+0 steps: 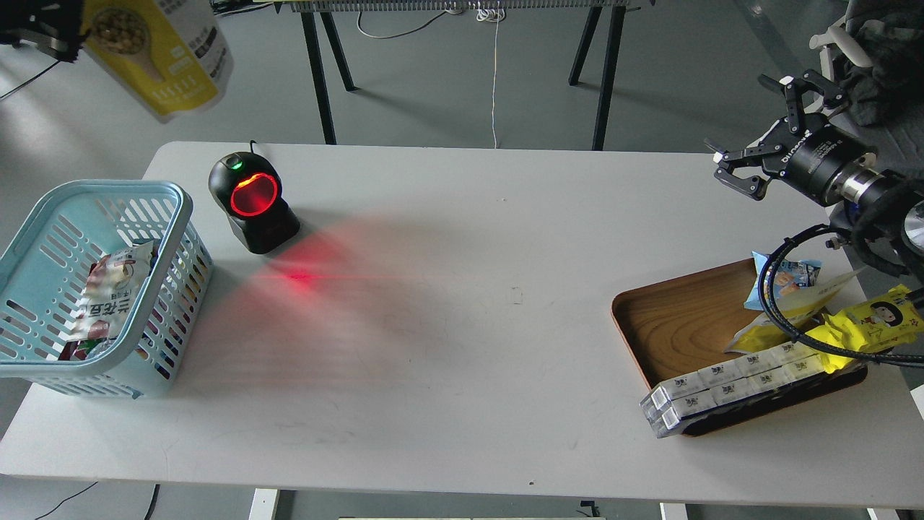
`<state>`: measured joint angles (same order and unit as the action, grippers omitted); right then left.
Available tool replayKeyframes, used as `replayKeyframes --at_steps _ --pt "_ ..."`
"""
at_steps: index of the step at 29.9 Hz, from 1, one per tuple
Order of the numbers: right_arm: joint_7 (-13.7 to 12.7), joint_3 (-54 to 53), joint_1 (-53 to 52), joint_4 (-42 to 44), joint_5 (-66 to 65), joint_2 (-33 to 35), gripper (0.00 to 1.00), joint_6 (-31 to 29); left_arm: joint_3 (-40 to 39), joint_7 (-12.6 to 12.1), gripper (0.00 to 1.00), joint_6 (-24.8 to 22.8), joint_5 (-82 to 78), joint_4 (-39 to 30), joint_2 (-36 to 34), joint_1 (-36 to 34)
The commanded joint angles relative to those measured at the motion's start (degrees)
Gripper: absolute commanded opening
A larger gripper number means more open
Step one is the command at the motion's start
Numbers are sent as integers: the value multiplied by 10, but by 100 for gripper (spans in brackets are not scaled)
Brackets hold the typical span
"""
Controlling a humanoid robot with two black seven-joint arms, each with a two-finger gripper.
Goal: Scan snack and place in basket
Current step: 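Lift the packet up and over toward the blue basket, then lower the packet into the blue basket and release it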
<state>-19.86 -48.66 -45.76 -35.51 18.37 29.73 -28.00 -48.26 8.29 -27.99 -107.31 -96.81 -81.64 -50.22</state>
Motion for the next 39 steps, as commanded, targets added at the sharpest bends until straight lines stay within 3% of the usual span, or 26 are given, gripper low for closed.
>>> replayKeyframes --at_steps 1,8,15,22,31,37,39 --pt "0 0 -2 -2 0 -1 100 0 49 17 0 0 9 27 -42 2" --pt "0 0 -6 -2 0 -3 100 0 204 29 0 0 10 57 -92 2" --pt "1 0 -6 -1 0 -9 100 0 310 27 0 81 24 55 -113 2" --pt "1 8 -6 -1 0 -9 100 0 388 21 0 146 24 55 -112 2" --pt "2 15 -6 0 0 -12 100 0 432 21 0 188 28 57 -108 2" --pt "2 15 -6 -1 0 -12 100 0 432 21 26 198 43 58 -109 2" --pt "1 15 -6 -1 0 -11 100 0 431 23 49 200 52 59 -111 1"
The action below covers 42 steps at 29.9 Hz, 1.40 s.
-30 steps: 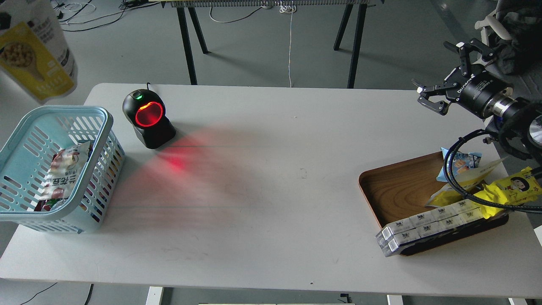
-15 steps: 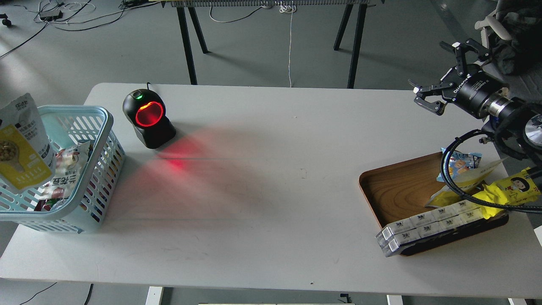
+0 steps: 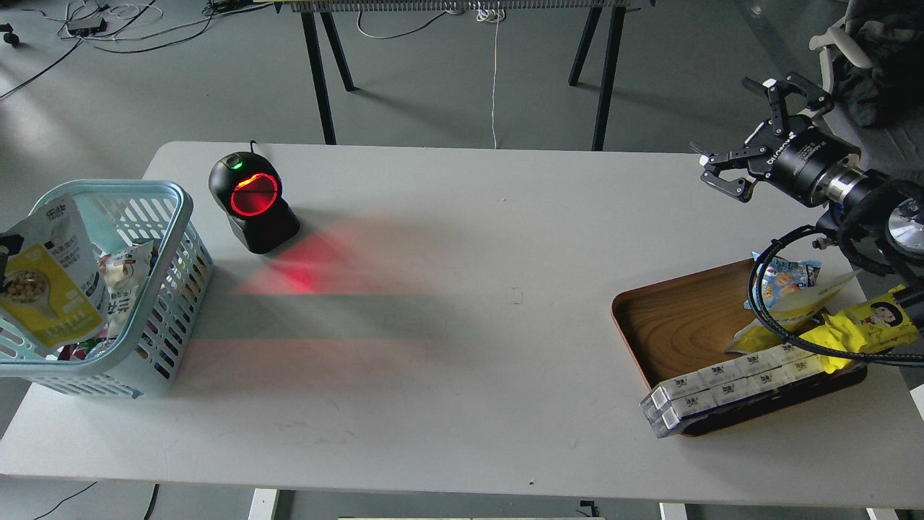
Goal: Scan snack and place in basket
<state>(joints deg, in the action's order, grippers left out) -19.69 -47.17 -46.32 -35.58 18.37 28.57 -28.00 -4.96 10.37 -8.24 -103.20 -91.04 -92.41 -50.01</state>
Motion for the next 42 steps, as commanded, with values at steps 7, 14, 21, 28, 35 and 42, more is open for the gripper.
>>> replayKeyframes --at_steps 7,14,21,28,35,42 --pt "-1 0 -4 0 0 0 100 0 -29 6 100 1 45 2 -6 -19" --pt "0 0 -18 0 0 0 100 2 -117 4 100 -1 117 2 3 -61" --pt "1 -4 -33 0 1 -10 100 3 -180 -39 100 -5 324 69 148 -105" --pt "1 -4 -35 -1 1 -10 100 2 -235 -59 100 2 630 202 315 -106" --pt "3 -31 -10 -62 4 -2 100 3 -292 -64 100 -5 860 338 487 -98" --pt "4 -125 82 -213 4 47 100 24 -432 -88 100 -28 954 424 613 -9"
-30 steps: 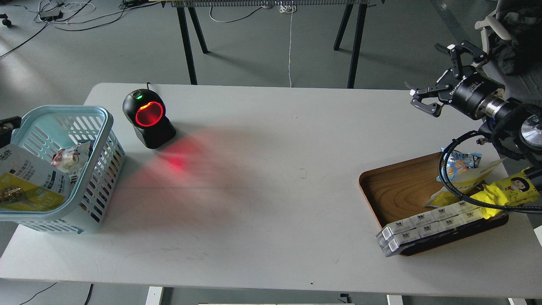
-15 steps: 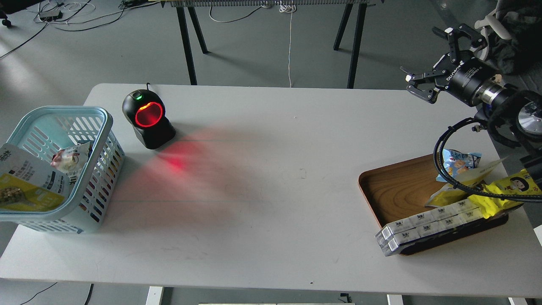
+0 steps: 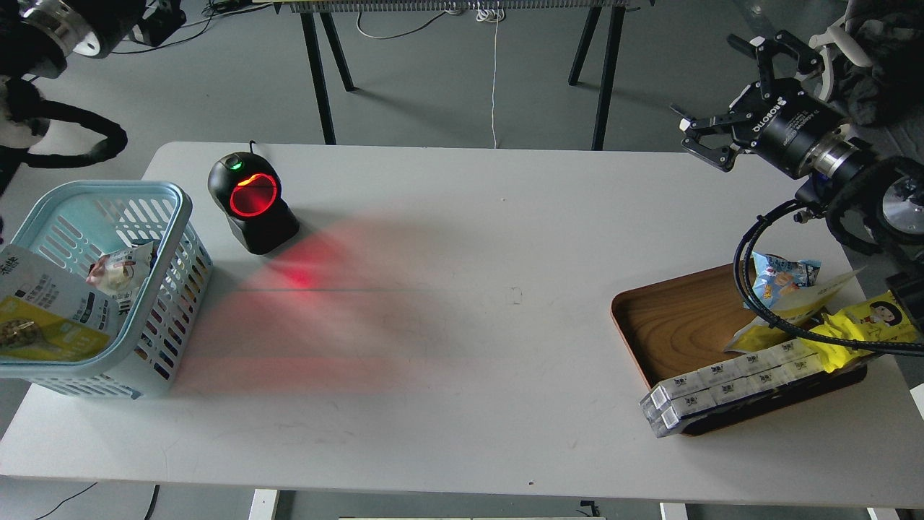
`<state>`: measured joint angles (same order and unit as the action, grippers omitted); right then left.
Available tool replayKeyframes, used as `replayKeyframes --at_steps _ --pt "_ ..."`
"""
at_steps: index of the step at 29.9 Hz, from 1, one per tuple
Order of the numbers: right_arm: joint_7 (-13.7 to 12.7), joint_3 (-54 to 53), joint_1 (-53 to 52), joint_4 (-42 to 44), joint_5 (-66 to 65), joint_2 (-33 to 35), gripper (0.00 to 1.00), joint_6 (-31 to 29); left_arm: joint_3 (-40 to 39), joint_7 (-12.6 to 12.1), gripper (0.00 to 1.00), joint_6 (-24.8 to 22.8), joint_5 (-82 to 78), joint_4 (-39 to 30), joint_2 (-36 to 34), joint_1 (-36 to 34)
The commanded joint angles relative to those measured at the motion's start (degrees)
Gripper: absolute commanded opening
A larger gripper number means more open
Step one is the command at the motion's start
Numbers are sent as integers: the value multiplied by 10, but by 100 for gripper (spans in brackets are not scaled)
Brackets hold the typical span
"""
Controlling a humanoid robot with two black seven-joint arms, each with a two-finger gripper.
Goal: Scan snack and place in basket
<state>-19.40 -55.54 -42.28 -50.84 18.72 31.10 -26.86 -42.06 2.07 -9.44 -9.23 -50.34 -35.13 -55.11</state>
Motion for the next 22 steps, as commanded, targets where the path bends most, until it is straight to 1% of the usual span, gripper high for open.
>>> replayKeyframes --at_steps 1,4,7,10,14,22 --pt "1 -60 61 -79 -1 22 100 17 -84 -6 100 -23 15 16 53 63" --pt "12 -82 78 -85 -2 20 100 22 -123 -20 100 -30 14 16 89 101" --pt "24 -84 76 -73 -2 14 100 50 -130 -25 100 -34 15 16 108 107" --pt "26 -87 65 -50 -3 7 100 72 -130 -25 100 -50 15 16 112 107" --pt "26 -87 49 -23 -2 5 100 78 -130 -26 100 -80 15 16 117 107" --pt "25 -75 49 -20 -3 -10 100 78 -130 -24 100 -86 14 14 118 118"
